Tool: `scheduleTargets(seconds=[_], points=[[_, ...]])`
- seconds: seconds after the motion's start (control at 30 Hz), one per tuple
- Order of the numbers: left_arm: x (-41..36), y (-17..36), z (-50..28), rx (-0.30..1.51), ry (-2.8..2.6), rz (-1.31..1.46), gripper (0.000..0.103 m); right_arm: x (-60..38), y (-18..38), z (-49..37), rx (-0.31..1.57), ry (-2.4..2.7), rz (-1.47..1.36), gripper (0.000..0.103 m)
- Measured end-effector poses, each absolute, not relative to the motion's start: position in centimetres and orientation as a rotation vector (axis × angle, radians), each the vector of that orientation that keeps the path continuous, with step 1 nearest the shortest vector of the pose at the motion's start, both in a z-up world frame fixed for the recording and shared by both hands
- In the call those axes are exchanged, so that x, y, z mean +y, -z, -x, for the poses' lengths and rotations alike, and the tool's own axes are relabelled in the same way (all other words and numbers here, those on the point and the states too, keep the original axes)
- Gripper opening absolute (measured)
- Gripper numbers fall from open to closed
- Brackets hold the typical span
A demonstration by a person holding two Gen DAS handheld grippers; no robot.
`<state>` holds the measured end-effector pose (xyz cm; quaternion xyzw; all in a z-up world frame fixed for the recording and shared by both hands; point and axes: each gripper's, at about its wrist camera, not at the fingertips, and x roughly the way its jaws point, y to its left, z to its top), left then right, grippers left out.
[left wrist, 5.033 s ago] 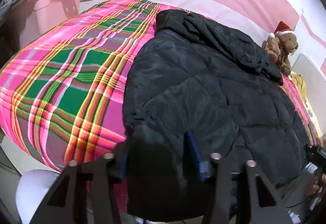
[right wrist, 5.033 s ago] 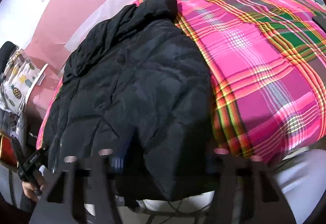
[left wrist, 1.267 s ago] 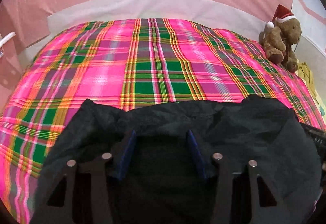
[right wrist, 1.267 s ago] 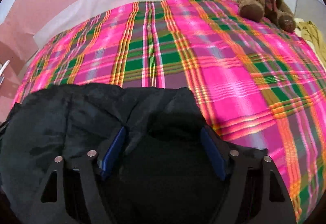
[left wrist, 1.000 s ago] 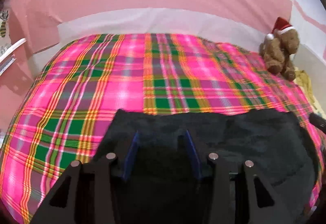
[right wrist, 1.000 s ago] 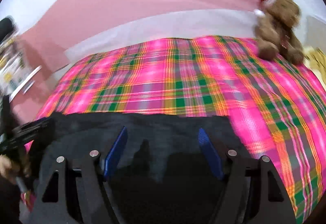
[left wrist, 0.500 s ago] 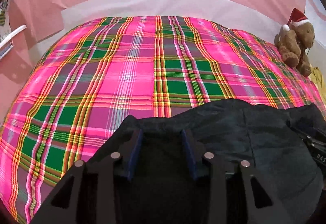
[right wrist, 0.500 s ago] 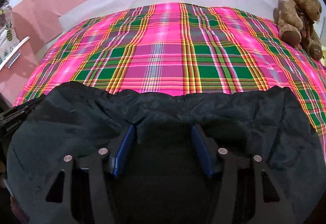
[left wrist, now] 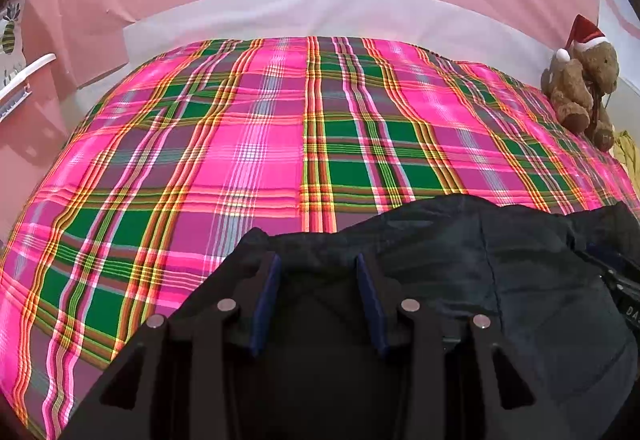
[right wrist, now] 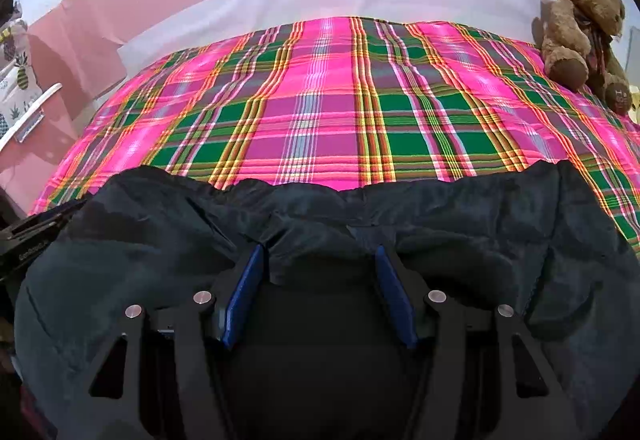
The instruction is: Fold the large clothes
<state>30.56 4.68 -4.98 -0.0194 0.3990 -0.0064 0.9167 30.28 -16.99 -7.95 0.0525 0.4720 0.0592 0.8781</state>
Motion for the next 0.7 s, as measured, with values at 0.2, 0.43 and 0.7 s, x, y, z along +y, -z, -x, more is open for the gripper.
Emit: scheduleTargets(seconds=[0.2,0.43,0.7], points=[[5.0,1.5,-29.6,0.823,0.044,0.053,0.041,-19.7,2.8,-29.0,0.938,-0.111,-0.127,0.057],[0.4,-2.9,-28.3,0.761,0.21,0.061,0.041,-25.8,2.6,-29.5,1.005,0.041,-0.094,0.057],[-3.8,4.1,-32.2,0.889,0.22,-0.004,0.04,-27.9,7.4,-29.9,1.058,0.098,-0.143,0.057]])
